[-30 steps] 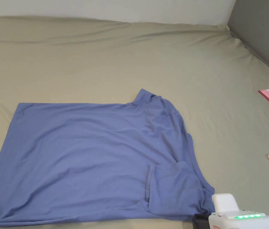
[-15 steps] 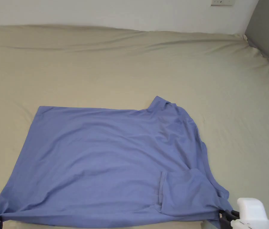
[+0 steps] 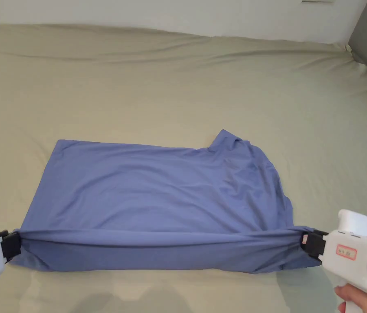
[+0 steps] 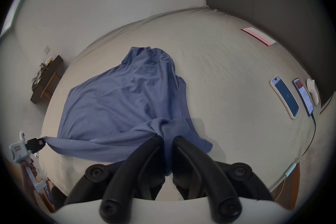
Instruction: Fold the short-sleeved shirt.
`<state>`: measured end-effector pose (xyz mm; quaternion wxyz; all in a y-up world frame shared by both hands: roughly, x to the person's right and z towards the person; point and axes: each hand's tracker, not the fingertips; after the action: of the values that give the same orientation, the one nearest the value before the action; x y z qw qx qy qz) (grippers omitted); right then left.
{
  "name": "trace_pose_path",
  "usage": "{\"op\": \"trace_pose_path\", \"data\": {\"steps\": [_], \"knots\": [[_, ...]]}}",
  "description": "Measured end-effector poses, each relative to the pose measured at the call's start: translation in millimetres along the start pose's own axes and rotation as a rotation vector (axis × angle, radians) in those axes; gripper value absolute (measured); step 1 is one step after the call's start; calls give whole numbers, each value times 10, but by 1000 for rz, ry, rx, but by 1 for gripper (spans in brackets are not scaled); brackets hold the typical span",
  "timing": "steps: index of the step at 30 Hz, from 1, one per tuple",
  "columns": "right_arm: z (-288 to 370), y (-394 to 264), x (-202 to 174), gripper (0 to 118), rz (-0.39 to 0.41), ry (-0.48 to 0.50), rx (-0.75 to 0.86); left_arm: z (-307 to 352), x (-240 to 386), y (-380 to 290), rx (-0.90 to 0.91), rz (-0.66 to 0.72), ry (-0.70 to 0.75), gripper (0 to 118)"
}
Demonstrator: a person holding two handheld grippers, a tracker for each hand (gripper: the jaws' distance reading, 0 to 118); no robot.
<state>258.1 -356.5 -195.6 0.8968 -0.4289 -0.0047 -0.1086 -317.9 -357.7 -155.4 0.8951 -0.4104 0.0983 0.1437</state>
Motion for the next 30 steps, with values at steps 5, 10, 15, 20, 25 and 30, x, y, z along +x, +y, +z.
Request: {"op": "trace_pose_path", "data": {"steps": [5, 10, 15, 20, 25, 30], "knots": [[-566, 217, -37, 4, 32, -58, -59, -526, 71, 182, -88, -44, 41, 3], [-971, 227, -70, 4, 22, -102, -143, -976, 125, 216, -168, -87, 77, 3], [-1149, 221, -8, 5, 28, -134, -152, -1095, 186, 264, -171, -108, 79, 4], [-1010, 327, -33, 83, 16, -238, 0, -869, 250, 434, -56, -95, 92, 83], [-255, 570, -261, 112, 89, -153, 267, -71, 509, 614, 294, -107, 54, 112], [603, 541, -839, 112, 322, -153, 535, 638, 805, 593, 485, -228, 6, 112]]}}
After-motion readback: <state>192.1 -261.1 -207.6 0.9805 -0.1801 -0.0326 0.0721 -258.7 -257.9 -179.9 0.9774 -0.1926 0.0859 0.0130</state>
